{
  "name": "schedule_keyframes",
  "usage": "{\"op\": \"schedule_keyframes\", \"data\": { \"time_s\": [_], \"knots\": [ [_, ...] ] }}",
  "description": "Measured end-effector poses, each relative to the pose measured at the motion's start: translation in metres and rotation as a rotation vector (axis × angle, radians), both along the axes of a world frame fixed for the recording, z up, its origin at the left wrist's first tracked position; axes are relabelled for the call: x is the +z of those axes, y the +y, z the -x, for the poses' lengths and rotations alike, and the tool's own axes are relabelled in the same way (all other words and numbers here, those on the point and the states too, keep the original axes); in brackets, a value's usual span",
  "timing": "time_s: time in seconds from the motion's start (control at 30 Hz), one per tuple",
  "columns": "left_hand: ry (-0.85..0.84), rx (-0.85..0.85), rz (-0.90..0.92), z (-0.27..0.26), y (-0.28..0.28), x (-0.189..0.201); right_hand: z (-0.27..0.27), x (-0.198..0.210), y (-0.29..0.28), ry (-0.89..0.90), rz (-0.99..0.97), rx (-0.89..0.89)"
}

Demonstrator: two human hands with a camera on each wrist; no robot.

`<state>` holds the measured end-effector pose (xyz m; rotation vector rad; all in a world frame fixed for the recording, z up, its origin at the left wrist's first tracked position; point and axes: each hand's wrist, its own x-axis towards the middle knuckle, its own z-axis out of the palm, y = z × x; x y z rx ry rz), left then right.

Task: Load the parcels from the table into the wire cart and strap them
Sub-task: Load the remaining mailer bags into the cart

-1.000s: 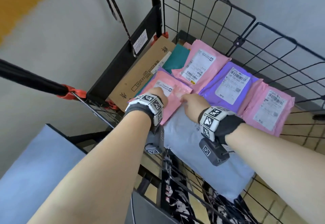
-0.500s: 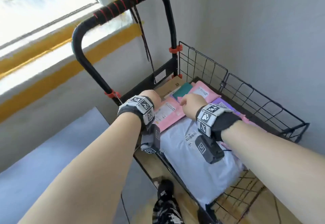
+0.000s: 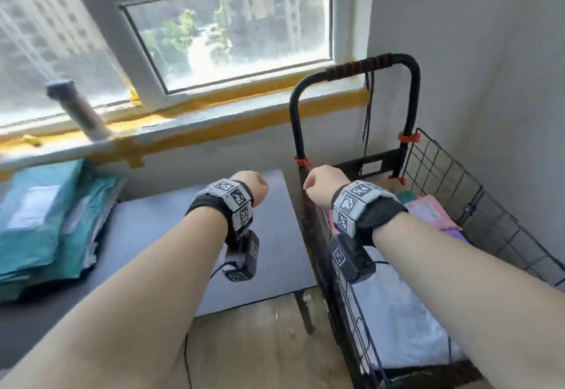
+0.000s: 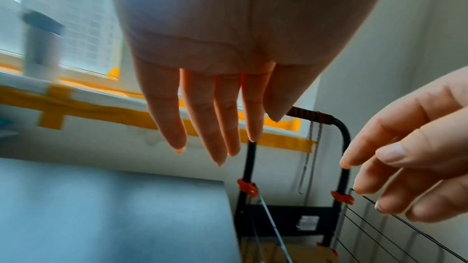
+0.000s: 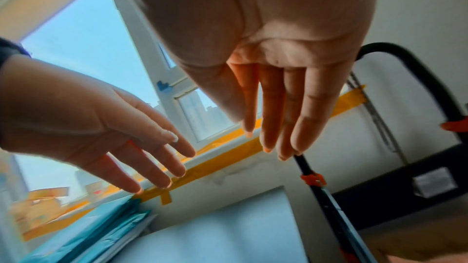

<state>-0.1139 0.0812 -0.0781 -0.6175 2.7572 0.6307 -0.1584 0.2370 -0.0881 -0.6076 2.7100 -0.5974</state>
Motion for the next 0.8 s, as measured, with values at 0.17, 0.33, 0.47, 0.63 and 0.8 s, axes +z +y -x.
{"op": "schedule_keyframes", "data": {
  "time_s": [0.17,0.33,0.47,0.63,0.8],
  "knots": [
    [0.037,0.153,0.029,-0.079,-0.089,0.011,-0.045,0.037,-0.087,0.056,0.110,0.124],
    [0.053,0.261,0.103,-0.176,-0.189,0.019,-0.109,0.045,-0.202,0.043,0.198,0.261],
    [0.019,0.330,0.189,-0.250,-0.269,0.021,-0.170,0.035,-0.293,-0.003,0.206,0.340],
    [0.038,0.394,0.183,-0.308,-0.342,0.019,-0.216,0.029,-0.368,-0.025,0.158,0.360],
    [0.097,0.460,0.120,-0.327,-0.400,0.008,-0.227,0.027,-0.420,-0.011,0.119,0.351]
  ]
}}
